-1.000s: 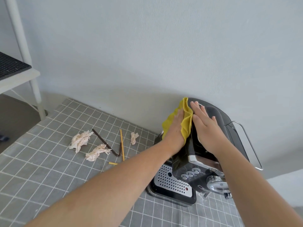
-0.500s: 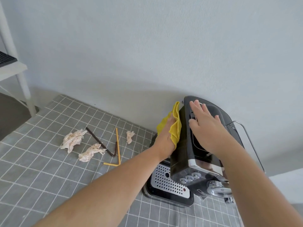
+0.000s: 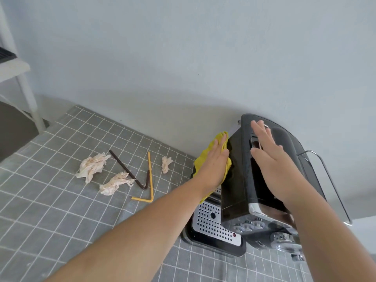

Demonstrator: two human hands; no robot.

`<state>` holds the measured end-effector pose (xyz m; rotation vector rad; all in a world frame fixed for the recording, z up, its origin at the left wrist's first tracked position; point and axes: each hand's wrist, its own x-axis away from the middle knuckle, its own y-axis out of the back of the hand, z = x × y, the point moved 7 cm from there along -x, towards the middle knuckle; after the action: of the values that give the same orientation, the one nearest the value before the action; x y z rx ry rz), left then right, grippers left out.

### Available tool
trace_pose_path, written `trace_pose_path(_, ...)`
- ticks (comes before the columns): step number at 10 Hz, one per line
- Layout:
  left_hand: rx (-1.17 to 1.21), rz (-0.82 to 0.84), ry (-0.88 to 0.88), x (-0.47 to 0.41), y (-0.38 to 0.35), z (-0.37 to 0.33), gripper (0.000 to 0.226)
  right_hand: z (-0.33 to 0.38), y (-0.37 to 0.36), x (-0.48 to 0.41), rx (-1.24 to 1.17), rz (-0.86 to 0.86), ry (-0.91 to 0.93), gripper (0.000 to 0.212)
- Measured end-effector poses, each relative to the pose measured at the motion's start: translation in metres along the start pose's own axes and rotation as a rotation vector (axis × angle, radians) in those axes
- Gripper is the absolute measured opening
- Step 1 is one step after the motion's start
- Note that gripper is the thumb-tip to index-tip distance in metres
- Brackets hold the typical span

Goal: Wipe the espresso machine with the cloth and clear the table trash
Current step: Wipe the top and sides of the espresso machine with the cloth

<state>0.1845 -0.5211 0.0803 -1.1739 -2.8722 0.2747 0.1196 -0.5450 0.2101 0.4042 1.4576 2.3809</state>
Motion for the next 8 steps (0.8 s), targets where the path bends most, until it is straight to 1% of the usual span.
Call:
trace_pose_path(1, 0.044, -0.057, 0.095, 0.018, 0.001, 0.012, 0.050, 0.000, 0.000, 0.000, 0.003, 0.005, -0.009, 0.058)
trace_pose_path(2, 0.025, -0.077, -0.010, 0.059, -0.012, 0.015, 0.047, 0.001, 0.000, 0.002, 0.001, 0.002, -0.002, 0.058)
trace_pose_path(3, -0.001, -0.057, -0.143, 0.057, -0.012, -0.008, 0.047, 0.002, 0.001, 0.001, -0.026, -0.007, -0.001, 0.058)
trace_pose_path(4, -0.013, 0.005, -0.208, 0.021, -0.009, -0.015, 0.050, 0.002, 0.001, 0.003, -0.023, -0.008, -0.014, 0.058)
trace_pose_path(5, -0.020, -0.049, 0.043, -0.001, 0.005, 0.045, 0.050, 0.004, 0.001, 0.006, -0.038, -0.006, -0.030, 0.057)
trace_pose_path(6, -0.101, -0.100, 0.292, 0.012, 0.016, 0.101, 0.047, 0.006, 0.002, 0.008, -0.074, -0.011, -0.054, 0.056)
trace_pose_path(7, -0.110, -0.071, 0.218, 0.019, 0.015, 0.110, 0.049, 0.009, 0.002, 0.009, -0.091, -0.020, -0.070, 0.055)
trace_pose_path(8, -0.099, -0.059, 0.075, 0.006, 0.007, 0.047, 0.049, 0.012, 0.002, 0.009, -0.110, -0.025, -0.071, 0.055)
